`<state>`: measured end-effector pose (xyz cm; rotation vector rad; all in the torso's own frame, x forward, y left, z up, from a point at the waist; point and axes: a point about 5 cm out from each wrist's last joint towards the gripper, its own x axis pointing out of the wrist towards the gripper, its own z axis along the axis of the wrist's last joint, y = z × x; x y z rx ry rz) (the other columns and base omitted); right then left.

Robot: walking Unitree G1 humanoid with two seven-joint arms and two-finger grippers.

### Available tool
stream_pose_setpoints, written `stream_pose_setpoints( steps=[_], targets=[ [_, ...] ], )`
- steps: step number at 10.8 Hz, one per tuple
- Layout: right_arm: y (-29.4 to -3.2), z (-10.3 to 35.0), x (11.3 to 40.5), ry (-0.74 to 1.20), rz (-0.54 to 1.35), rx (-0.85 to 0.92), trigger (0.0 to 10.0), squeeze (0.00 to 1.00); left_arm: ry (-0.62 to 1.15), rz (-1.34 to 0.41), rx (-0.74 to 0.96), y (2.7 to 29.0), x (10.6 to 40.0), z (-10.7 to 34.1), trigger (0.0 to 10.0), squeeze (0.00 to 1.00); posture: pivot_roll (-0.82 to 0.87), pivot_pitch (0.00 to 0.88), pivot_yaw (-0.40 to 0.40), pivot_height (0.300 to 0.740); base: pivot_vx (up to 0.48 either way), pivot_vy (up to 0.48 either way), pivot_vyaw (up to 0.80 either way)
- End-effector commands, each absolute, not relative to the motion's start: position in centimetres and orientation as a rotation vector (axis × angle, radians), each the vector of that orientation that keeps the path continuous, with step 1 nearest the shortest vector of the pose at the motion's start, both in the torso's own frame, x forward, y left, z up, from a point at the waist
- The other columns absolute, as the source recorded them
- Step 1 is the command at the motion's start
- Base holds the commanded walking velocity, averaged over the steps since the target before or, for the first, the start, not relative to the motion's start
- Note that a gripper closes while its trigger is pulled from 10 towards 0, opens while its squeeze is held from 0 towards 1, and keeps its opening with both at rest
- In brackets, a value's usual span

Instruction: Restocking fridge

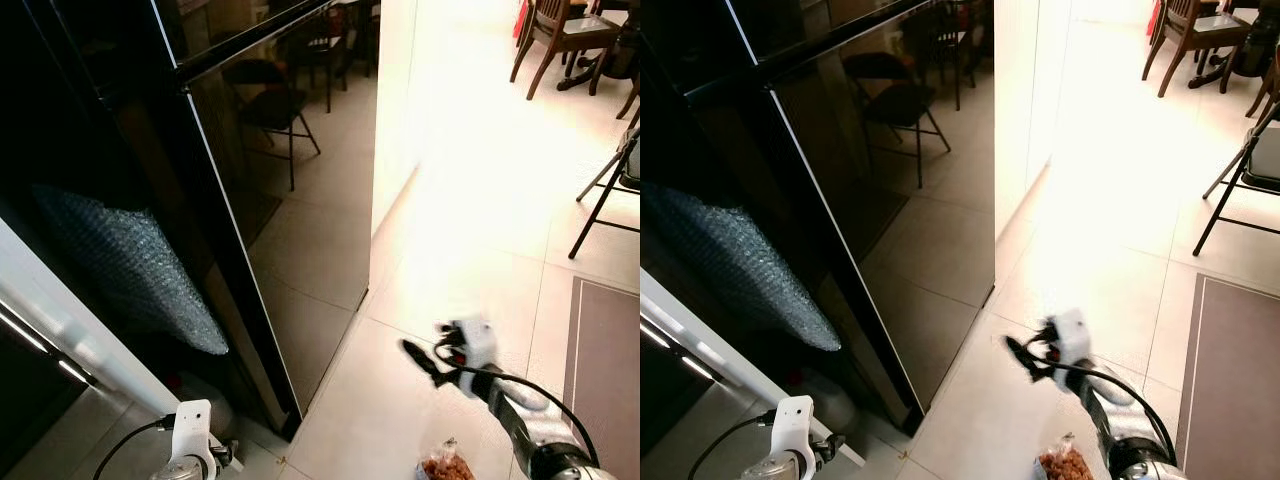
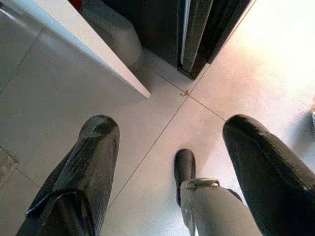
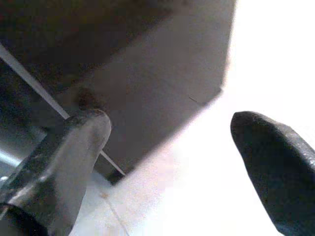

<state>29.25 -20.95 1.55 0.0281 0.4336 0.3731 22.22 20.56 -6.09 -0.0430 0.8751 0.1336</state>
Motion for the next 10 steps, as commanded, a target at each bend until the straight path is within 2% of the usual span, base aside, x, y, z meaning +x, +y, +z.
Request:
stream_pose_setpoints(
  steps=[1,3,4,5,7,9,10],
  targets=[
    [-21.5,0.5,28.6,0.488,0.259,0.021,10.0,0.0,0.887,0.142,-0.038,20.8,21.9,-6.2,10.0,0.0,0.02,0.0,0.074,0.74,0.0,0.0,0.0],
    [-22.2,-1.4,27.0,0.584,0.113,0.032,10.0,0.0,0.887,0.142,-0.041,20.8,21.9,-6.3,10.0,0.0,0.02,0.0,0.072,0.74,0.0,0.0,0.0],
    [-22.1,-2.8,25.5,0.649,0.058,0.098,10.0,0.0,0.886,0.144,-0.043,20.8,21.9,-6.3,10.0,0.0,0.02,0.0,0.071,0.74,0.0,0.0,0.0],
    [-21.9,-3.5,24.8,0.684,0.045,0.1,10.0,0.0,0.887,0.144,-0.044,20.8,21.9,-6.3,10.0,0.0,0.02,0.0,0.071,0.74,0.0,0.0,0.0],
    [-21.1,-6.4,21.1,0.846,-0.02,0.113,10.0,0.0,0.887,0.146,-0.055,20.7,21.9,-6.3,10.0,0.0,0.03,0.0,0.071,0.74,0.0,0.0,0.0],
    [-20.7,-7.4,19.6,0.888,-0.058,0.142,10.0,0.0,0.886,0.146,-0.058,20.8,21.9,-6.2,10.0,0.0,0.03,0.0,0.071,0.74,0.0,0.0,0.0],
    [-20.4,-7.9,18.7,0.915,-0.076,0.129,10.0,0.0,0.885,0.148,-0.061,20.8,21.9,-6.2,10.0,0.0,0.04,0.0,0.071,0.74,0.0,0.0,0.79]
  ],
)
